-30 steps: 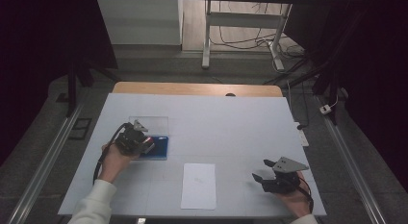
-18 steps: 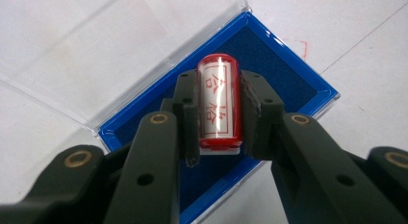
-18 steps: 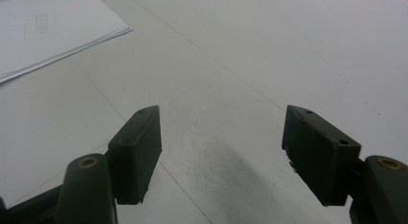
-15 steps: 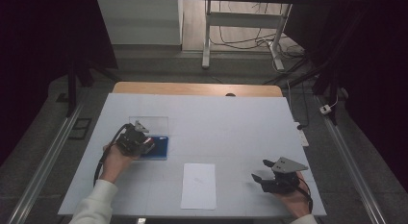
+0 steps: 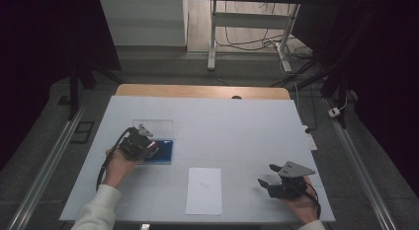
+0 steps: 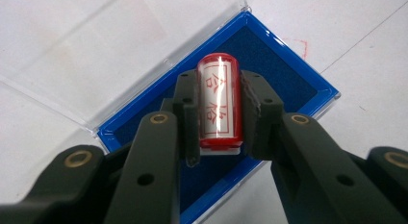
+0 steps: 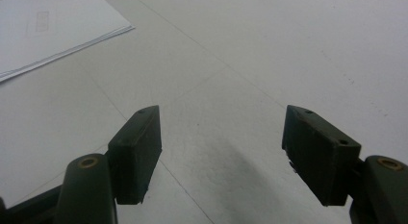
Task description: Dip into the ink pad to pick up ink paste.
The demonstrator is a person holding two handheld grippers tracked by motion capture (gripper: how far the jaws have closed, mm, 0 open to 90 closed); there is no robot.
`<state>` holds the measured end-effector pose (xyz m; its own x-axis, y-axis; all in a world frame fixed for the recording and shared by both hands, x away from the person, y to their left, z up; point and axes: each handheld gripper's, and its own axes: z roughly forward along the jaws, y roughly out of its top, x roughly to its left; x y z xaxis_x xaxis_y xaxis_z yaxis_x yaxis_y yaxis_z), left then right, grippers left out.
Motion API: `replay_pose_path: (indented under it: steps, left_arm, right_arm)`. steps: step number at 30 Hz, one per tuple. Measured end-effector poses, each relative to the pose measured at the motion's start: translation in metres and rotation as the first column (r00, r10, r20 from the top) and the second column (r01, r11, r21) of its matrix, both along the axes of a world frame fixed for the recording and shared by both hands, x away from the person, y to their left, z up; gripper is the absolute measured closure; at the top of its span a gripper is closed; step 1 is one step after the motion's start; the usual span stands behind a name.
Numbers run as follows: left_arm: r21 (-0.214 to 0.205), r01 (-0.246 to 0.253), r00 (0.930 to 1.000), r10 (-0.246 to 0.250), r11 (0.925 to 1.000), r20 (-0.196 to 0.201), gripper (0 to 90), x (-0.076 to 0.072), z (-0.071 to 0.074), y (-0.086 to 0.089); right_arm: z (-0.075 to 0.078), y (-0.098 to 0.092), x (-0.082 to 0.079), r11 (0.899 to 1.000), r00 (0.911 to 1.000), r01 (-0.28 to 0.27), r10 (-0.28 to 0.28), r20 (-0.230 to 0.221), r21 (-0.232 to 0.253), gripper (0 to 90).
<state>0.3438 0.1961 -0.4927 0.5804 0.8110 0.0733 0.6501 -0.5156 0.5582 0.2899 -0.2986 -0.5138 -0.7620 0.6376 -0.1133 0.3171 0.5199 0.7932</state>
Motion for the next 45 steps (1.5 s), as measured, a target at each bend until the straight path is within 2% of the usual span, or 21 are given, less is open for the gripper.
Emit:
replay_pose_path:
  steps: [12, 14, 17, 19, 20, 24, 30, 37, 45]
  left_arm:
    - [-0.022, 0.006, 1.0000, -0.006, 0.9997, -0.006, 71.2, 0.001, 0.000, 0.003]
    - [-0.003, 0.009, 1.0000, -0.009, 1.0000, -0.003, 71.0, 0.001, 0.002, 0.001]
    - [0.068, 0.031, 0.9989, -0.033, 0.9972, 0.033, 70.9, -0.004, 0.012, -0.007]
    - [0.036, 0.028, 0.9979, -0.030, 0.9990, 0.058, 70.8, -0.006, 0.018, -0.007]
    - [0.034, 0.032, 0.9976, -0.034, 0.9989, 0.060, 70.8, -0.007, 0.021, -0.007]
    - [-0.020, 0.040, 0.9960, -0.039, 0.9990, 0.080, 70.8, -0.013, 0.033, -0.004]
    - [-0.098, 0.050, 0.9937, -0.039, 0.9940, 0.105, 70.7, -0.019, 0.046, 0.003]
    - [-0.106, 0.037, 0.9954, -0.027, 0.9937, 0.092, 70.6, -0.018, 0.047, 0.009]
    - [-0.086, 0.037, 0.9968, -0.031, 0.9956, 0.074, 70.6, -0.015, 0.043, 0.009]
  right_arm:
    - [0.000, 0.000, 0.000, 1.000, 1.0000, 0.007, -0.007, 0.002, -0.001, 29.6]
    - [0.000, -0.001, 0.000, 1.000, 1.0000, 0.006, -0.006, 0.007, 0.000, 29.6]
    - [0.001, -0.002, 0.000, 1.000, 0.9999, 0.007, -0.007, 0.007, 0.011, 29.6]
    - [0.000, -0.002, 0.001, 1.000, 1.0000, 0.004, -0.004, 0.009, 0.011, 29.6]
    - [0.000, -0.002, 0.001, 1.000, 0.9999, 0.004, -0.004, 0.010, 0.010, 29.6]
    - [0.001, -0.003, 0.000, 1.000, 1.0000, 0.006, -0.006, 0.006, 0.007, 29.6]
    - [0.001, -0.003, -0.001, 1.000, 0.9999, 0.012, -0.012, 0.007, 0.004, 29.7]
    - [0.000, -0.003, 0.000, 1.000, 1.0000, 0.009, -0.009, 0.002, 0.004, 29.7]
    - [0.000, -0.003, 0.000, 1.000, 0.9999, 0.014, -0.014, 0.001, -0.004, 29.8]
